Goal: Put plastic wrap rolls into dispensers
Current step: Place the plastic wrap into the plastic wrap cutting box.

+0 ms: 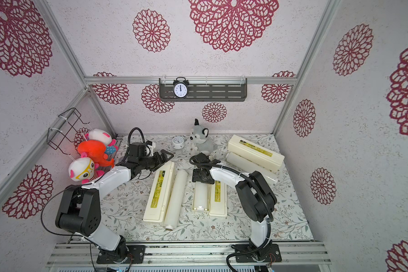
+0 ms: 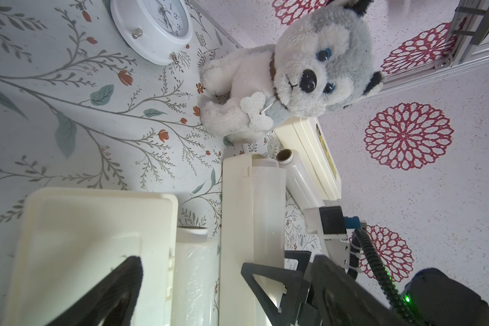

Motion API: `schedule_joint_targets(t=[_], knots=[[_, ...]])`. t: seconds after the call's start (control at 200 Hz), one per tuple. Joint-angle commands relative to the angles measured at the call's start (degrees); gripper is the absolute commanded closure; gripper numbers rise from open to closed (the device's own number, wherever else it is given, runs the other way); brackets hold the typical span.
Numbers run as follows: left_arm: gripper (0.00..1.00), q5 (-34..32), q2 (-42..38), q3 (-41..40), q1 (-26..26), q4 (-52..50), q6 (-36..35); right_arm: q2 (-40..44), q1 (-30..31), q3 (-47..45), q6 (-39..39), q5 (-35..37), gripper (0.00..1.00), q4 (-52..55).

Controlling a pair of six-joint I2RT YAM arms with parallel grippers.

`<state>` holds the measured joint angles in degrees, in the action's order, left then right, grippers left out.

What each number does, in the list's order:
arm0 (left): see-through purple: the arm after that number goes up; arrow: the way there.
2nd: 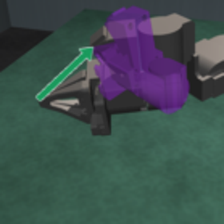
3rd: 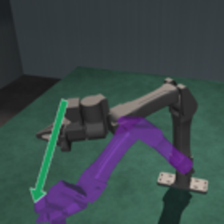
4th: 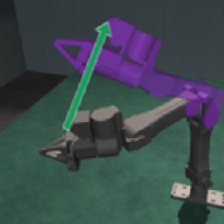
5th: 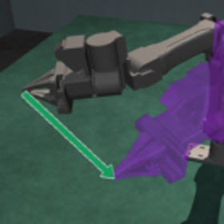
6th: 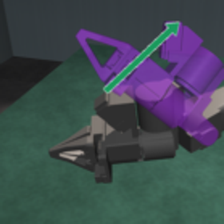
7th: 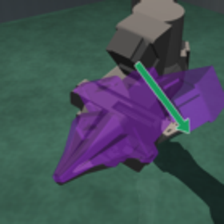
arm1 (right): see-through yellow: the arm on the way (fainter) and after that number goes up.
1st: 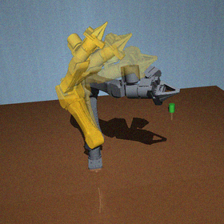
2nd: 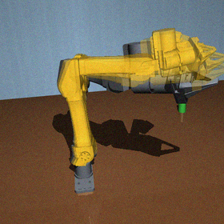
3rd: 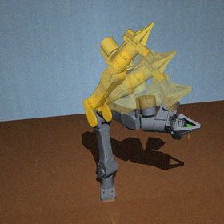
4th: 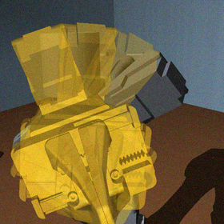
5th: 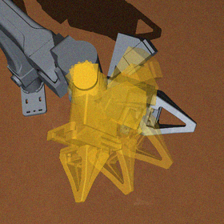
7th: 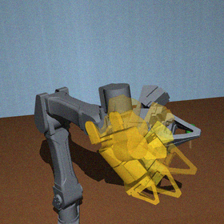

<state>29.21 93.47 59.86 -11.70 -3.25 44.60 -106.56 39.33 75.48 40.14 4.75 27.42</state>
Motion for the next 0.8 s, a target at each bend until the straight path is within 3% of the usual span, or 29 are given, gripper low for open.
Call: schedule_joint_targets(t=[0.0,0.325,0.625,0.796], knots=[[0.02,-0.1,-0.7,0.2,0.3,0.6,-0.1,4.6,0.3,0.7,-1.0,3.6,0.20,1.7],[0.02,-0.9,0.5,3.5,-2.2,-2.3,-1.1,11.8,-0.6,1.2,-5.6,8.2,0.10,5.2],[0.01,-2.5,5.9,9.7,-9.1,-4.4,-0.7,20.9,-7.1,-11.5,-10.0,7.7,0.02,3.3],[0.04,-3.6,10.4,13.5,-12.3,-5.8,0.3,20.8,-9.8,-17.3,-10.9,4.7,0.02,-1.5]])
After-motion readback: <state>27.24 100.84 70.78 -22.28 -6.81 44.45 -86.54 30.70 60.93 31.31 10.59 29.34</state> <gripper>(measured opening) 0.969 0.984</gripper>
